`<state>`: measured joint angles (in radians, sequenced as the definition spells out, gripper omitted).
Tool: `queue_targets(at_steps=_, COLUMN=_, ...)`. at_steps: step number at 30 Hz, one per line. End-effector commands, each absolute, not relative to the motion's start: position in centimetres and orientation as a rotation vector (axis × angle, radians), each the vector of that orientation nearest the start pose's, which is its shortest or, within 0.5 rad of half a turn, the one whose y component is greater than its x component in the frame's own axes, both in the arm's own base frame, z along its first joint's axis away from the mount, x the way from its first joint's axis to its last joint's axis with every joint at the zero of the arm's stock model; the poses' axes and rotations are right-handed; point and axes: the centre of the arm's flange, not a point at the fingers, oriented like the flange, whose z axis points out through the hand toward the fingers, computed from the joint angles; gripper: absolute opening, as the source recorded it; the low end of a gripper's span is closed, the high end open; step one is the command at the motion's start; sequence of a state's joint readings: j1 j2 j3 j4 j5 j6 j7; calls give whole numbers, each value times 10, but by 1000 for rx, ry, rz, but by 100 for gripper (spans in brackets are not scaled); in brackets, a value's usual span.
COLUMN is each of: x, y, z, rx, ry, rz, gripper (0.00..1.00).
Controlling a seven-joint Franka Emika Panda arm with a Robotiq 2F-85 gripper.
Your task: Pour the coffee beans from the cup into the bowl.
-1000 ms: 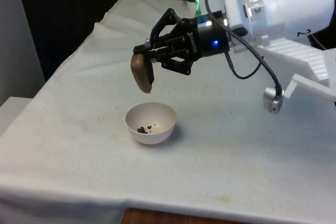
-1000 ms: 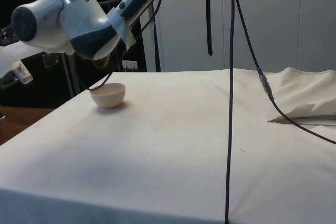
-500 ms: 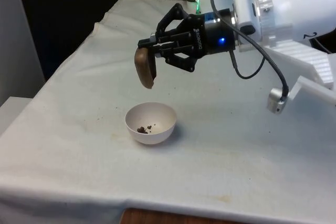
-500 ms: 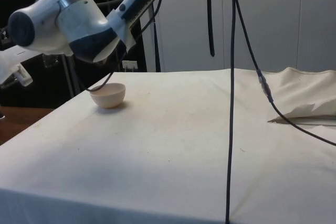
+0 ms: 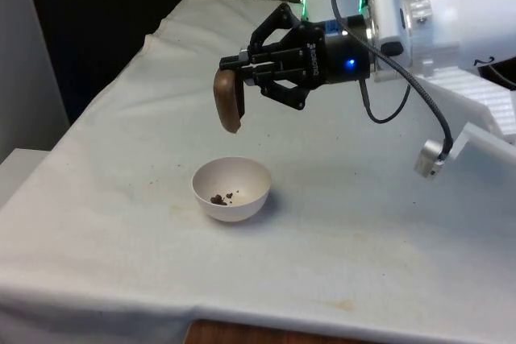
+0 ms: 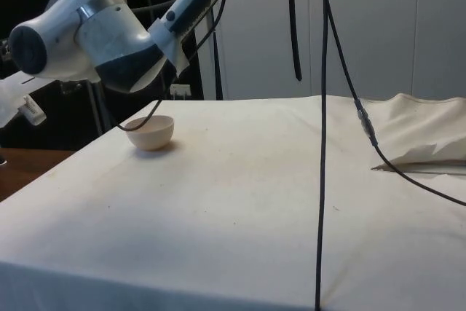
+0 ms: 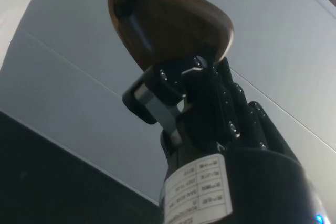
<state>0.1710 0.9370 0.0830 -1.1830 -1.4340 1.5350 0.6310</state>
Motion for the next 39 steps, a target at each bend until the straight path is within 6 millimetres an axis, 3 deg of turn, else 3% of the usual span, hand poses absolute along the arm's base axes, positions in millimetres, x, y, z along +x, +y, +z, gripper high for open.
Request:
queue_targets(at_steps=1, x=743, y=59, z=260, rx=1734, ry=42, rz=136, gripper=2)
queue_targets(at_steps=24, x=742, y=60, z=237, rx=1709, ry=67, rz=129, gripper=2)
queue_targets(at_steps=39, x=743, y=60, z=257, rx=1645, ry=58, rz=133, gripper=2)
